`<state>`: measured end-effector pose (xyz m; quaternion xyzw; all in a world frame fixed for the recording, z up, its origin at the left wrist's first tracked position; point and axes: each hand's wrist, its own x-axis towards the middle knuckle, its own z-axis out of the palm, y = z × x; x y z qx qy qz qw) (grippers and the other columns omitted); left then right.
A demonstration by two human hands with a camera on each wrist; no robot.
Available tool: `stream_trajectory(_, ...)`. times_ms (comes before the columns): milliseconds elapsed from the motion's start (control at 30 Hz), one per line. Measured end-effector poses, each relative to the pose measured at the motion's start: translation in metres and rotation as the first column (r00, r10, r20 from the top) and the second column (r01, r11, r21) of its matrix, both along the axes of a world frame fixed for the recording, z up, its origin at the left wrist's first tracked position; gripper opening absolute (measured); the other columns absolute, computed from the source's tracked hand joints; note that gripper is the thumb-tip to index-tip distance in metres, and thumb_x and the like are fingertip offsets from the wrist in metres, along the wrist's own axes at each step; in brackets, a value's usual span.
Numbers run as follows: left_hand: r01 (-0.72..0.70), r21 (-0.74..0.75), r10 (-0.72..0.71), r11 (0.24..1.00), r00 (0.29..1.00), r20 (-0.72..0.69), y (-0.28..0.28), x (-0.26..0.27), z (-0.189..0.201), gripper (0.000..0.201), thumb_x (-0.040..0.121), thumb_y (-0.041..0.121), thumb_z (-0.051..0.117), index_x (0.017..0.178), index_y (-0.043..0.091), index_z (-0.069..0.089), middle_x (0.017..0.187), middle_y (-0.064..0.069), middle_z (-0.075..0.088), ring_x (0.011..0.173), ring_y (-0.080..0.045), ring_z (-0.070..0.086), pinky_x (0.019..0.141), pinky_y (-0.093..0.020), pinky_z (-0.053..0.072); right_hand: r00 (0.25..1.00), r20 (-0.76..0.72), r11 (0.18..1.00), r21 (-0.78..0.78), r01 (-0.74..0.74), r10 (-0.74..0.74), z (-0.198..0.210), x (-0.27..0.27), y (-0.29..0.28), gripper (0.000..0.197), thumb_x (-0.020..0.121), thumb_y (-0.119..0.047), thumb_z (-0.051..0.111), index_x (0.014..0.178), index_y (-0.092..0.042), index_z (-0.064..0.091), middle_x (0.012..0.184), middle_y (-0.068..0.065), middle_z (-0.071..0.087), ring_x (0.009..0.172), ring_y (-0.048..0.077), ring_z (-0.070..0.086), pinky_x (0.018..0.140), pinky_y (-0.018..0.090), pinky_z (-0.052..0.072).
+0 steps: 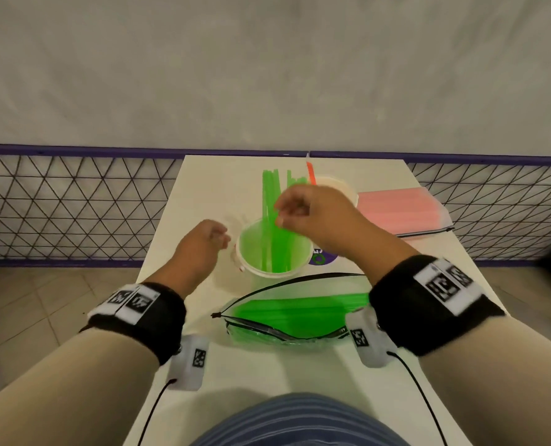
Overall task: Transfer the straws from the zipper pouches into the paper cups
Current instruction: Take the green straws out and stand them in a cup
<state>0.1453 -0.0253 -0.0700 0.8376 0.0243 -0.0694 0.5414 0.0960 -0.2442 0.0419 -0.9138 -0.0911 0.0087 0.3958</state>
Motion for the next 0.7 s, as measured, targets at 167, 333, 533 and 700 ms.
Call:
stream_trajectory(167,0.288,0.09,-0.251,0.953,0.922,-0.294,0.037,-0.04,-0.032,0.048,0.083,-0.018,0.043,0.098,0.023,0.064,0.104,-0.001,0.069,0.104,-0.022,0.064,0.076,-0.026,0.046,0.793,-0.451,0.677,-0.433,-0.596,0.41,-0.026,-0.044,0.014,0.024,0.091,-0.021,0.063,0.114,-0.023,0.069,0.107,-0.009,0.071,0.092,0.008,0.062,0.085,0.026,0.048)
stream_trajectory(333,0.592,0.129,-0.505,0.795,0.765,-0.401,0.029,-0.07,-0.036,0.066,0.074,-0.012,0.066,0.118,0.036,0.055,0.104,0.014,0.067,0.093,-0.001,0.059,0.078,-0.015,0.047,0.906,-0.248,0.67,-0.612,-0.42,0.342,-0.084,-0.044,0.027,0.044,0.086,-0.019,0.063,0.129,-0.018,0.056,0.127,0.005,0.058,0.113,0.027,0.056,0.092,0.038,0.048)
stream_trajectory(533,0.506,0.079,-0.479,0.859,0.849,-0.222,-0.001,-0.087,-0.054,0.093,0.052,0.006,0.095,0.129,0.023,0.046,0.115,0.008,0.061,0.102,-0.003,0.058,0.09,-0.007,0.044,0.921,-0.188,0.672,-0.636,-0.378,0.341,-0.11,-0.053,0.037,0.053,0.08,-0.033,0.07,0.128,-0.015,0.053,0.116,0.007,0.054,0.106,0.029,0.056,0.083,0.042,0.051)
stream_trajectory(700,0.463,0.06,-0.454,0.884,0.883,-0.117,-0.011,-0.088,-0.055,0.083,0.039,0.025,0.093,0.109,0.032,0.05,0.11,0.003,0.06,0.103,-0.014,0.057,0.096,-0.024,0.046,0.925,-0.151,0.682,-0.636,-0.36,0.348,-0.111,-0.061,0.041,0.037,0.089,-0.021,0.058,0.124,-0.009,0.055,0.114,0.013,0.053,0.099,0.035,0.059,0.077,0.044,0.052)
